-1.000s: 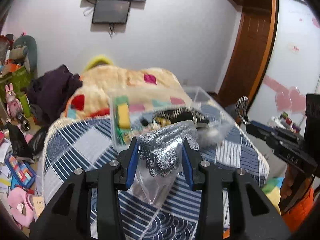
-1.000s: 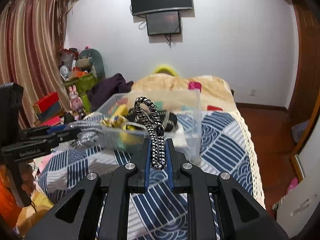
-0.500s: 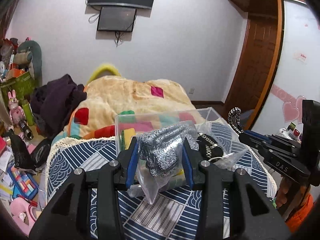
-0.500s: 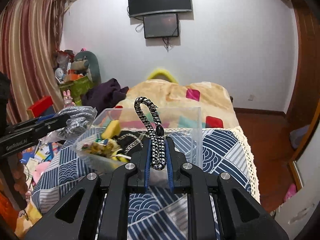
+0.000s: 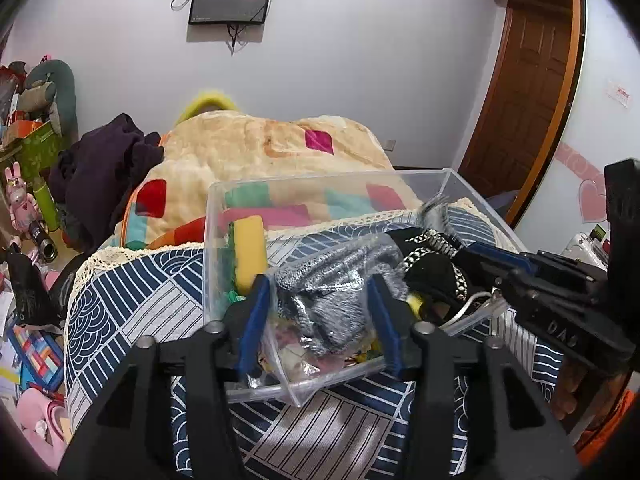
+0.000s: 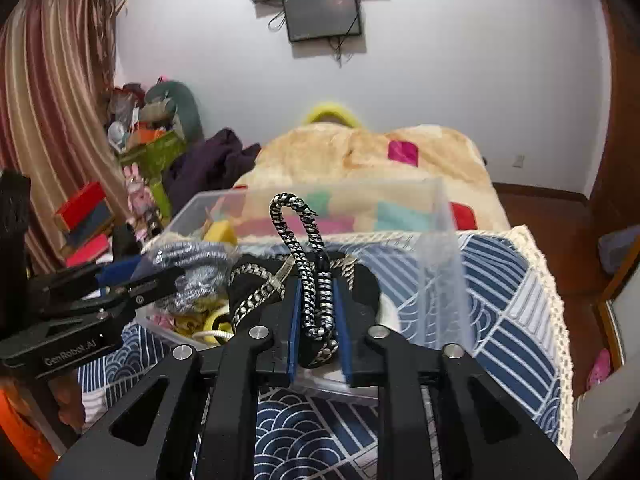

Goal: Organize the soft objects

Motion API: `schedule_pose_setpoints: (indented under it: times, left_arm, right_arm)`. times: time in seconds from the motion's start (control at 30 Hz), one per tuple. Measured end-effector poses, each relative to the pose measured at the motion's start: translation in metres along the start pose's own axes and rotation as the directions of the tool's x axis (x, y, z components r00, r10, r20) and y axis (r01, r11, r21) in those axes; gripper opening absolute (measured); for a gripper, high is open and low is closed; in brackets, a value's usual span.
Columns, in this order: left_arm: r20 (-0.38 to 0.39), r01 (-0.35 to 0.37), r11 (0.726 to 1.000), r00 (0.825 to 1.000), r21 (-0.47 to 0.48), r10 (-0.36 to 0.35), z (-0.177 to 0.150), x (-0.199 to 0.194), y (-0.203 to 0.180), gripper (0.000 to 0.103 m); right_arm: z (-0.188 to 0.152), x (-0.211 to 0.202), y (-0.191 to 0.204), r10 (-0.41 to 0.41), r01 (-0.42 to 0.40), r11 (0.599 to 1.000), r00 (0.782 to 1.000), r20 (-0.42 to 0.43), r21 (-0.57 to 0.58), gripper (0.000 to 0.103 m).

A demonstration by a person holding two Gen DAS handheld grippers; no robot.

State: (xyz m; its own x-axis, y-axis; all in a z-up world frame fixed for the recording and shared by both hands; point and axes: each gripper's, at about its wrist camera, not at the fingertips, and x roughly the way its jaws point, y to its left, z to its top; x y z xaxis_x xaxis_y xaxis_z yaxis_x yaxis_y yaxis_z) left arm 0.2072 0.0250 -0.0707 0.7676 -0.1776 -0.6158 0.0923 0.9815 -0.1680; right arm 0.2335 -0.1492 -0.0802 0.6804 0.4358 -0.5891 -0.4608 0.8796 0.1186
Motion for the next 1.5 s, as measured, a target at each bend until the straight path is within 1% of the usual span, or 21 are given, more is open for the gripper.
schedule_pose_setpoints:
  times: [0.03,0.07,0.17,0.27,0.33,0.43,0.57,0.67,0.8,0.93,0.97,1.03,1.07,1.17,1.23,1.33,1.43,1.5]
  left_arm:
    - [-0.003,0.004,1.0,1.0,-0.007,-0.004,-0.001,0.0,0.001,0.062]
    - [-0.005,0.01,1.0,1.0,-0.017,-0.01,-0.001,-0.001,0.003,0.064]
    - [-0.009,0.02,0.999,1.0,-0.034,-0.02,-0.004,-0.005,0.006,0.066]
    - [-0.005,0.02,0.999,1.0,-0.027,-0.02,-0.006,-0.013,0.004,0.068]
    - [0.013,0.011,1.0,1.0,-0.01,-0.011,-0.007,-0.021,0.001,0.071]
    - [0.058,-0.004,1.0,0.998,0.016,0.003,-0.006,-0.04,-0.006,0.073]
    - [0.118,-0.011,0.999,0.993,0.039,0.006,-0.002,-0.068,-0.015,0.073]
    - [0.158,-0.012,0.999,0.987,0.053,0.004,-0.001,-0.087,-0.02,0.074]
    - [0.219,-0.017,0.998,0.976,0.06,0.003,-0.004,-0.116,-0.026,0.087]
    - [0.268,-0.021,0.997,0.963,0.069,0.002,-0.006,-0.141,-0.031,0.09]
    - [0.278,-0.025,0.997,0.961,0.073,0.004,-0.007,-0.147,-0.033,0.091]
    - [0.304,-0.035,0.996,0.953,0.083,0.009,-0.01,-0.159,-0.038,0.095]
    - [0.316,-0.039,0.995,0.949,0.087,0.01,-0.012,-0.164,-0.039,0.096]
    - [0.341,-0.038,0.995,0.94,0.088,0.006,-0.017,-0.178,-0.042,0.1]
    - [0.35,-0.033,0.996,0.937,0.086,0.001,-0.02,-0.184,-0.044,0.102]
    - [0.37,-0.049,0.995,0.929,0.09,0.012,-0.024,-0.191,-0.046,0.103]
    - [0.378,-0.052,0.994,0.926,0.098,0.011,-0.024,-0.194,-0.049,0.103]
    - [0.382,-0.049,0.994,0.924,0.101,0.007,-0.024,-0.195,-0.05,0.103]
  right_arm:
    - [-0.002,0.0,0.002,-0.007,0.007,1.0,1.0,-0.01,-0.012,0.019]
    - [-0.003,0.001,0.002,-0.012,0.012,1.0,1.0,-0.015,-0.02,0.019]
    - [-0.005,-0.004,0.004,-0.03,0.029,0.999,0.999,-0.019,-0.046,0.024]
    - [-0.003,-0.009,0.002,-0.036,0.036,0.998,0.999,-0.016,-0.049,0.03]
    - [-0.004,-0.016,0.0,-0.038,0.038,0.998,0.999,-0.008,-0.048,0.035]
    - [-0.006,-0.026,-0.002,-0.047,0.048,0.998,0.999,0.016,-0.047,0.042]
    - [-0.004,-0.046,0.0,-0.046,0.05,0.997,0.997,0.062,-0.052,0.043]
    - [-0.002,-0.066,0.002,-0.031,0.037,0.998,0.994,0.107,-0.052,0.043]
    - [0.0,-0.096,0.008,-0.014,0.024,0.998,0.983,0.183,-0.052,0.043]
    - [-0.002,-0.118,0.015,-0.001,0.017,0.998,0.972,0.234,-0.064,0.043]
    - [-0.002,-0.123,0.017,0.005,0.012,0.998,0.969,0.248,-0.068,0.045]
    - [-0.003,-0.132,0.02,0.004,0.015,0.998,0.961,0.275,-0.069,0.057]
    - [-0.004,-0.137,0.022,-0.002,0.023,0.997,0.955,0.295,-0.068,0.058]
    - [-0.005,-0.146,0.026,0.001,0.023,0.997,0.947,0.321,-0.071,0.063]
    - [-0.006,-0.15,0.029,0.003,0.023,0.997,0.941,0.338,-0.074,0.07]
    - [-0.008,-0.155,0.034,-0.001,0.033,0.996,0.934,0.356,-0.084,0.077]
    - [-0.009,-0.158,0.038,-0.004,0.041,0.995,0.93,0.369,-0.093,0.083]
    - [-0.01,-0.159,0.04,-0.005,0.044,0.994,0.927,0.374,-0.096,0.083]
